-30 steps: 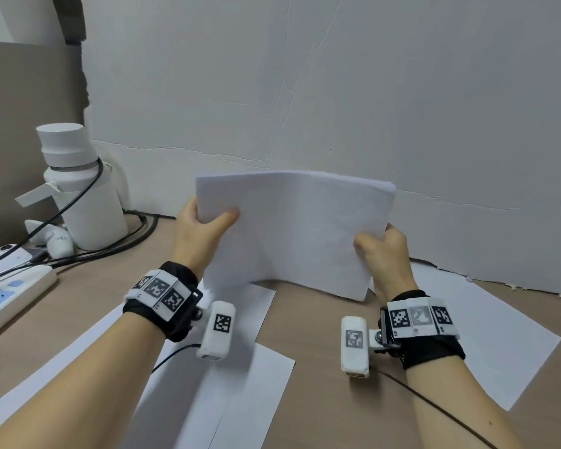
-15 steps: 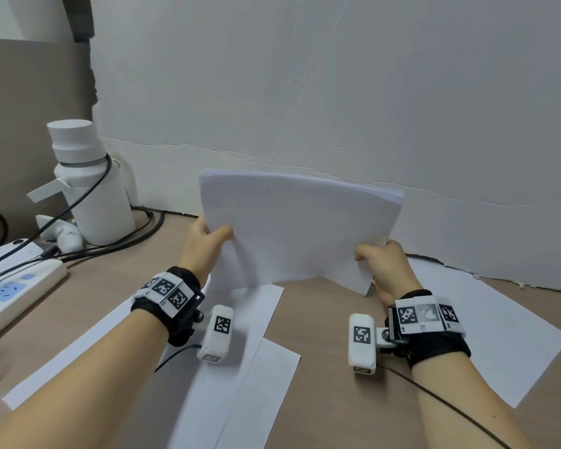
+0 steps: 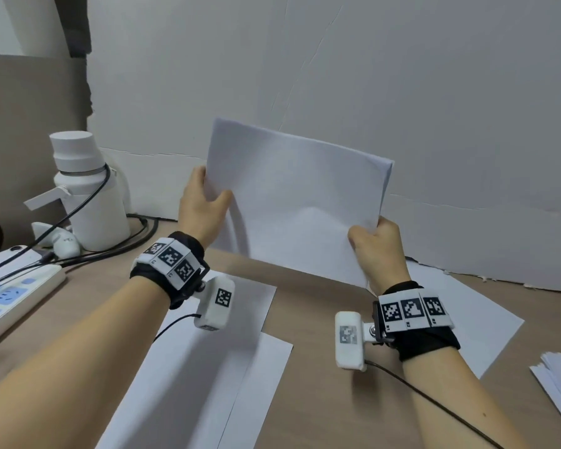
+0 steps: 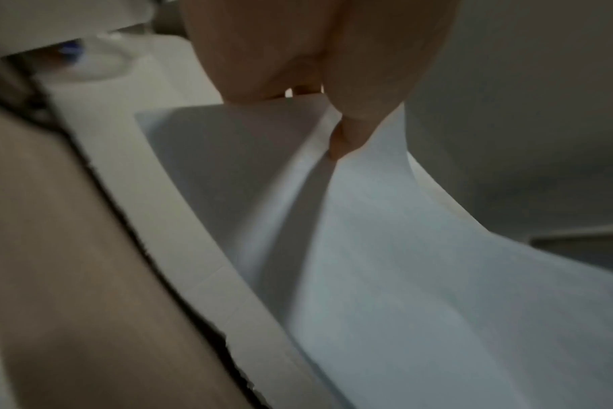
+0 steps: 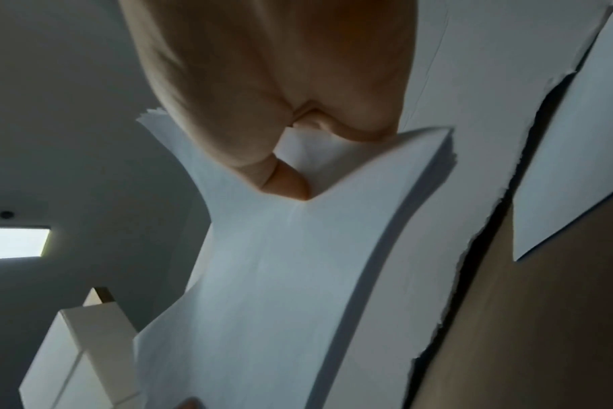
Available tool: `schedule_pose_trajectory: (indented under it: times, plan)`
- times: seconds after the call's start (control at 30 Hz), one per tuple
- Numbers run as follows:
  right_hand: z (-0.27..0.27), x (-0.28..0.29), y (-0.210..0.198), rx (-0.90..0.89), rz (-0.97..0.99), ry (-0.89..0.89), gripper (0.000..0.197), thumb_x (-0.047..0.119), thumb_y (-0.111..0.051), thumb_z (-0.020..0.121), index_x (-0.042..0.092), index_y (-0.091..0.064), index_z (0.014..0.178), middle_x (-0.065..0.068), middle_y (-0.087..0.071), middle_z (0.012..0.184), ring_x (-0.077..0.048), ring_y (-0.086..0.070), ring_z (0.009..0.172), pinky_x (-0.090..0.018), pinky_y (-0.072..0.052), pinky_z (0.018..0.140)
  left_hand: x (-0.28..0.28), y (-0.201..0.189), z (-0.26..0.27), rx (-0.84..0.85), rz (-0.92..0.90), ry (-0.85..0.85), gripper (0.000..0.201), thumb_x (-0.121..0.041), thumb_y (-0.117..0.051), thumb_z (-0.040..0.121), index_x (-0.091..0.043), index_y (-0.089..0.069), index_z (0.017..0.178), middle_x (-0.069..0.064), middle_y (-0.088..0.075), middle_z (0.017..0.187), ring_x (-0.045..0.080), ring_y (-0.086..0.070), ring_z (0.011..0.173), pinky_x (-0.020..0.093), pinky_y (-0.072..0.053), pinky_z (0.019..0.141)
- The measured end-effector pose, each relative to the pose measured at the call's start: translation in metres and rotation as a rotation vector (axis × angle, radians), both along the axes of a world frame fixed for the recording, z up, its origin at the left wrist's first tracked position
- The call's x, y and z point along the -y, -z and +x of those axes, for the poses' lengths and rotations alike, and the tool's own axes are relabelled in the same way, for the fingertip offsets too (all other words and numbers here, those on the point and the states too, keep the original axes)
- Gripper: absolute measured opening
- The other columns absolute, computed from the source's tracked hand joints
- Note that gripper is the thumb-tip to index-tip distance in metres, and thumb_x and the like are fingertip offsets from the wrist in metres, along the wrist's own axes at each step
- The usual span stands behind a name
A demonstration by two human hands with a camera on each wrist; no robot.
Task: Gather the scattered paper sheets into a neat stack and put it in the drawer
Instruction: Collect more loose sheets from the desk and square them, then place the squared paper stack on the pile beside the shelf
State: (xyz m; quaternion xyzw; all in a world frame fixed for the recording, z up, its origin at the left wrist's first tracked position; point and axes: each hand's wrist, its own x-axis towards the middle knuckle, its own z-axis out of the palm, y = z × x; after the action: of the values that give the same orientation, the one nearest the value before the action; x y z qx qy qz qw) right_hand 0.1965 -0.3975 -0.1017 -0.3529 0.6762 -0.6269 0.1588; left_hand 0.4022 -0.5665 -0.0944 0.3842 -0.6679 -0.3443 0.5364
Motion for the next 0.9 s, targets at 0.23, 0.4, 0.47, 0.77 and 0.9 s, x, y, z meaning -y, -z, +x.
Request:
schedule_pose_trajectory:
  times: [0.23, 0.4, 0.47, 0.77, 0.9]
  plan:
    - [0.022, -0.057, -0.029, 0.232, -0.09, 0.141, 0.018, -0.006, -0.049, 0.076, 0.011, -0.05, 0.079, -0.004, -0.042, 0.075, -0.019, -0.037, 0.073, -0.031, -0.034, 0.065, -0.033, -0.029, 0.004, 0.257, 0.038, -0.052, 0.101, -0.06, -0.066, 0.079, -0.031, -0.011, 0.16, 0.014, -0.04, 0.149, 0.036, -0.039, 0.136, 0.055, -0.033, 0.113]
    - [0.034, -0.104, -0.043, 0.404, -0.067, 0.241, 0.006, -0.004, -0.051, 0.092, 0.002, -0.052, 0.093, -0.004, -0.051, 0.079, -0.015, -0.044, 0.063, -0.009, -0.034, 0.031, -0.094, -0.025, -0.012, -0.25, 0.617, 0.462, 0.093, -0.055, -0.075, 0.081, -0.016, -0.03, 0.152, 0.014, -0.044, 0.15, 0.032, -0.052, 0.13, 0.053, -0.046, 0.107]
    - [0.038, -0.114, -0.042, 0.41, -0.053, 0.245, 0.019, -0.005, -0.05, 0.092, -0.004, -0.056, 0.11, -0.002, -0.055, 0.086, -0.011, -0.046, 0.064, -0.008, -0.034, 0.03, -0.125, -0.026, -0.02, -0.412, 0.771, 0.817, 0.06, -0.047, -0.069, 0.087, -0.017, -0.051, 0.136, 0.013, -0.06, 0.137, 0.032, -0.063, 0.121, 0.049, -0.054, 0.097]
    - [0.055, -0.173, -0.039, 0.553, -0.154, 0.161, 0.021, -0.005, -0.052, 0.089, 0.006, -0.055, 0.108, -0.01, -0.066, 0.096, -0.026, -0.064, 0.082, -0.034, -0.058, 0.073, -0.209, -0.026, -0.072, -0.473, 0.559, 0.612, 0.046, 0.012, -0.046, 0.087, -0.016, -0.062, 0.121, 0.003, -0.074, 0.113, 0.028, -0.07, 0.106, 0.045, -0.056, 0.093]
    - [0.026, -0.224, -0.046, 0.573, -0.259, 0.204, 0.01, 0.002, -0.057, 0.09, 0.006, -0.061, 0.098, -0.013, -0.066, 0.093, -0.029, -0.063, 0.083, -0.04, -0.056, 0.075, -0.229, -0.022, -0.083, -0.429, 0.557, 0.608, 0.05, 0.013, -0.046, 0.086, -0.017, -0.06, 0.124, 0.001, -0.072, 0.115, 0.025, -0.069, 0.106, 0.041, -0.057, 0.094]
